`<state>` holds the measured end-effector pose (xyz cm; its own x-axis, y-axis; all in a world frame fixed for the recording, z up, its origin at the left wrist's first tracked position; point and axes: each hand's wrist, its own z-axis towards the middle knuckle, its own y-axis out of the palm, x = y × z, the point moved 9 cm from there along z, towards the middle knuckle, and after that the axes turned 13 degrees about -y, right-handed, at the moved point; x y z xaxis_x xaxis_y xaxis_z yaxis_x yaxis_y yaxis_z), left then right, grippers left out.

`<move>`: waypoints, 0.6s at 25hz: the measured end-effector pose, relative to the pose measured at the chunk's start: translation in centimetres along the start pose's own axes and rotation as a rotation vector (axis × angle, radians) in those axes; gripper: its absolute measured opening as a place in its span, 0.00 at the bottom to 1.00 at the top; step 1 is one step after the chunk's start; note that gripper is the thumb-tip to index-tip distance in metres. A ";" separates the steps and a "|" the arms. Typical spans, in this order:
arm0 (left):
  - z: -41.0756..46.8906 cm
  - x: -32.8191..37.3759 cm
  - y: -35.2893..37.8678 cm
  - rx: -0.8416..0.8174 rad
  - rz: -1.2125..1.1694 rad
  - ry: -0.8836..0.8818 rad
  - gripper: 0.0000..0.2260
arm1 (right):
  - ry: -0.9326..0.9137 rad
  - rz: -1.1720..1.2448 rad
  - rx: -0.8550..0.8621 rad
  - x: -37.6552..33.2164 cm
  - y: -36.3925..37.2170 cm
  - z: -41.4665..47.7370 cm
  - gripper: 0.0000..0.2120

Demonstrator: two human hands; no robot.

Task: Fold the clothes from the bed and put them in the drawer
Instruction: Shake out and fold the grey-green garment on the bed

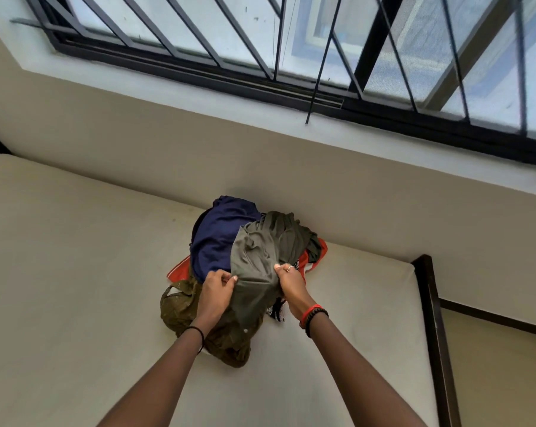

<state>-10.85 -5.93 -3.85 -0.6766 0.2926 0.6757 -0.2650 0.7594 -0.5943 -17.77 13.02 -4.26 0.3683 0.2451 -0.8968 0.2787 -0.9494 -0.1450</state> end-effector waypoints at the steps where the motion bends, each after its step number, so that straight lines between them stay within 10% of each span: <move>1: -0.8 0.9 -0.4 -0.011 -0.026 0.027 0.05 | -0.014 0.025 0.013 -0.9 -0.5 -0.5 0.10; 9: -9.3 11.6 -4.2 -0.101 -0.247 0.176 0.06 | -0.082 0.274 0.076 -12.9 -4.4 -7.9 0.08; 15: -14.2 19.0 -9.5 -0.131 -0.439 0.219 0.05 | -0.210 0.454 0.047 -24.2 -8.9 -16.1 0.27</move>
<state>-11.43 0.66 20.84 -0.3570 0.0334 0.9335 -0.3941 0.9007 -0.1829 -14.87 18.71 25.46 0.2553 -0.2352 -0.9378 0.0897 -0.9600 0.2651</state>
